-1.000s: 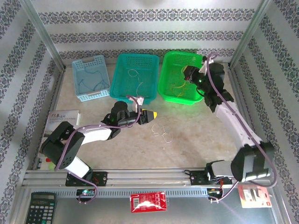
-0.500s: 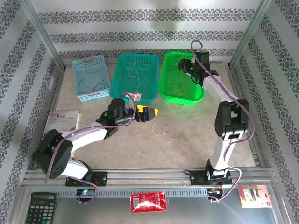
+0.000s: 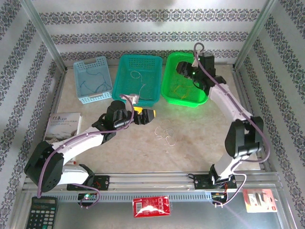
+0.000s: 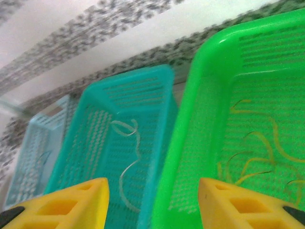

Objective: Untangle the cables

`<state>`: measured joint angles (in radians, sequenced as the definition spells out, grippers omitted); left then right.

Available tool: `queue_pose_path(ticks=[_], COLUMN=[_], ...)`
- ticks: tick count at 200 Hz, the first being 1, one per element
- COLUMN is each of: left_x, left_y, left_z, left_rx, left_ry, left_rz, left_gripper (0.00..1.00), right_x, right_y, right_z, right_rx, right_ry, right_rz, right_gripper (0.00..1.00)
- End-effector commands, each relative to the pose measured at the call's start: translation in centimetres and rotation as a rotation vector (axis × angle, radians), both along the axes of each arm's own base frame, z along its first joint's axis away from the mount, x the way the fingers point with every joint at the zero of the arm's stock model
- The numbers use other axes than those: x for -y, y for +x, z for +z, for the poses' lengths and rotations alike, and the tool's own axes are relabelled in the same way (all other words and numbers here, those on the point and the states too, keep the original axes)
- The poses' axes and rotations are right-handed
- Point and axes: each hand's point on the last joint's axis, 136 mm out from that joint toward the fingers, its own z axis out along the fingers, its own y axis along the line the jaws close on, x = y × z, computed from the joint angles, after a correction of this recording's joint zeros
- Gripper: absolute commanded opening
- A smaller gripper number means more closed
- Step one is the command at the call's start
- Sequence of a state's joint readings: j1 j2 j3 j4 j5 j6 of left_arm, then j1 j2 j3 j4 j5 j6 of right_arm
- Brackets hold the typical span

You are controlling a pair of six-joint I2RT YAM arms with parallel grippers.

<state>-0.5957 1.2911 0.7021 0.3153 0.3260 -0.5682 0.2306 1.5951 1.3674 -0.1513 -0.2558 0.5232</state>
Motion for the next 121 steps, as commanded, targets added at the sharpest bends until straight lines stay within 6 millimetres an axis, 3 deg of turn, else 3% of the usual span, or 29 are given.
queue_pose_path(ticks=[1,33,66,92,121], left_x=[-0.9,-1.0,-0.6,-0.1,1.1], left_y=[0.3,-0.1,-0.9,-1.7,-2.7], left_z=[0.1,-0.8,-2.3,-4.4,-6.8], left_rx=[0.019,-0.020,-0.076,-0.141,-0.213], left_ry=[0.052,0.043,0.061,0.091,0.112], left_rz=[0.039,0.035,-0.006,-0.063,-0.132], left_gripper=[1.00,1.00,0.99,0.93,0.85], right_x=[-2.0,-3.6,-3.6,-3.0,-2.0], right_y=[-3.7,-9.5,-15.0,-18.1,-20.5], right_z=[-0.8,-5.0,-10.8,-14.3,-16.7], right_rx=[0.007,-0.055,-0.165,-0.243,-0.291], right_ry=[0.000,-0.041,-0.085,-0.075,-0.061], right_rz=[0.076,0.126,0.152,0.157,0.140], right_gripper=[0.53,0.53,0.55,0.55,0.55])
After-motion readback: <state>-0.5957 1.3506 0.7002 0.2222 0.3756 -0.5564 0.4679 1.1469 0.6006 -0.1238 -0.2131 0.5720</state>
